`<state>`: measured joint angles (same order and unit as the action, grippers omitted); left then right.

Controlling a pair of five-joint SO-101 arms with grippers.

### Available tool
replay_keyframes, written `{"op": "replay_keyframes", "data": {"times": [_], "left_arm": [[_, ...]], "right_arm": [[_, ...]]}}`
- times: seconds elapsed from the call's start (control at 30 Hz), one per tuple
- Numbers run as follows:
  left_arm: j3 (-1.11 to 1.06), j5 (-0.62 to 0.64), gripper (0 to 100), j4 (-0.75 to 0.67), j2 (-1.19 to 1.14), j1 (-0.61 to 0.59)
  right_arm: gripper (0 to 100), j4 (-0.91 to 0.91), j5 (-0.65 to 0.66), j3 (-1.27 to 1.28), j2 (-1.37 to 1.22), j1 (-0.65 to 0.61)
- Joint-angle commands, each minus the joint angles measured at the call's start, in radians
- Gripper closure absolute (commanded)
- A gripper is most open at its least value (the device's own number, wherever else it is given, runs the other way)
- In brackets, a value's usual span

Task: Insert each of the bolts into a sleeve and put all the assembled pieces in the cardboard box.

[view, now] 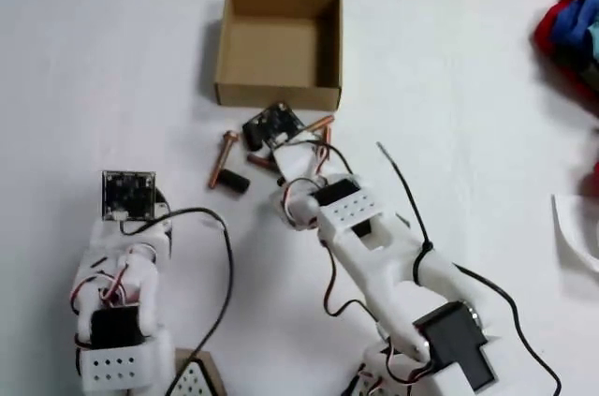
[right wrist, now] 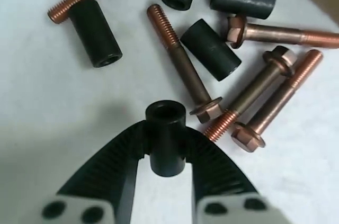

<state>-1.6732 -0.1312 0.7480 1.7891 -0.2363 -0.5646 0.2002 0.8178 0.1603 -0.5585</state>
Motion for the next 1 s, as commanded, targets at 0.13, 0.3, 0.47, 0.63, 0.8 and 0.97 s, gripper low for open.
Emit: {"op": "replay_keyframes", "data": {"times": [0.13, 0.3, 0.47, 0.63, 0.8, 0.97], "left_arm": [[0.054, -0.086, 98, -0.075, -0.181, 0.015], [0.355, -0.109, 98, -0.043, -0.560, 0.015], [0.644, -0.104, 98, -0.081, -1.071, 0.110], [0.860, -0.104, 98, -0.133, -1.418, 0.189], [0.966, -0.103, 98, -0.141, -1.623, 0.241], [1.084, 0.040, 98, -0.080, -1.797, 0.219]], "right_arm": [[97.5, 0.018, 0.011, -0.008, 0.044, -0.004], [97.5, 0.018, 0.011, -0.008, 0.044, -0.004], [97.5, 0.018, 0.011, -0.008, 0.044, -0.004], [97.5, 0.018, 0.011, -0.011, 0.019, -0.001], [97.4, 0.012, 0.012, -0.035, -0.013, -0.001], [97.4, 0.010, 0.012, -0.038, -0.013, -0.002]]}}
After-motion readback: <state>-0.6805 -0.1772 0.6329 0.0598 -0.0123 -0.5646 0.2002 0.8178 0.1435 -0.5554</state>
